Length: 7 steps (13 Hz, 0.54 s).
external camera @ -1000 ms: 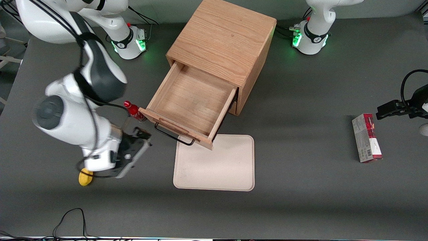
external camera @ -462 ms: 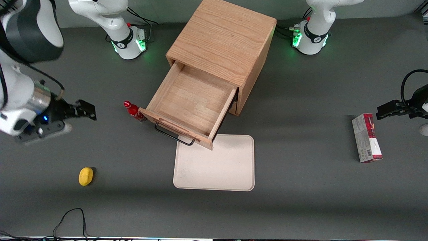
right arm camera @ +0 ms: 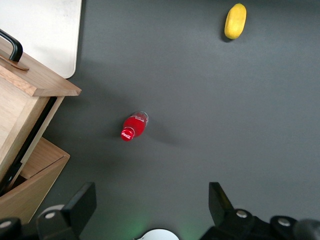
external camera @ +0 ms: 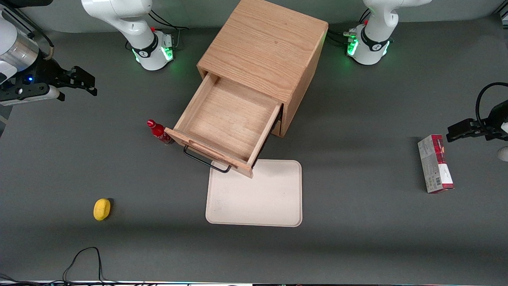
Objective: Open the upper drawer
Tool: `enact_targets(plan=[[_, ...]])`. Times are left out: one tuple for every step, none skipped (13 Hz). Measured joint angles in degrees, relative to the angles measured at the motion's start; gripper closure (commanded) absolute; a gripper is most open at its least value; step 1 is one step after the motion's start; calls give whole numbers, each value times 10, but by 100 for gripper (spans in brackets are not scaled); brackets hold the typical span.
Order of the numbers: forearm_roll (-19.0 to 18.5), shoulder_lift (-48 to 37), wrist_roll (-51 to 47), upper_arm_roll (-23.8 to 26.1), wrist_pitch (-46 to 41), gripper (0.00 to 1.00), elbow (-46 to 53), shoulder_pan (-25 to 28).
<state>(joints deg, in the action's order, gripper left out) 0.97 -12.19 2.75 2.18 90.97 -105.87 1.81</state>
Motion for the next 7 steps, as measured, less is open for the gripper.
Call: enact_targets(plan=[[0,3,-1,0,5,0,0,0],[0,6,-2,0,14,0,0,0],[0,7,-3,0,20,0,0,0],[0,9,-3,-2,23,0,0,0],[0,13,-3,-3,25,0,0,-1],[0,17,-3,-4,26,0,2,-1],[0,25,-3,-4,27,0,8,-1]])
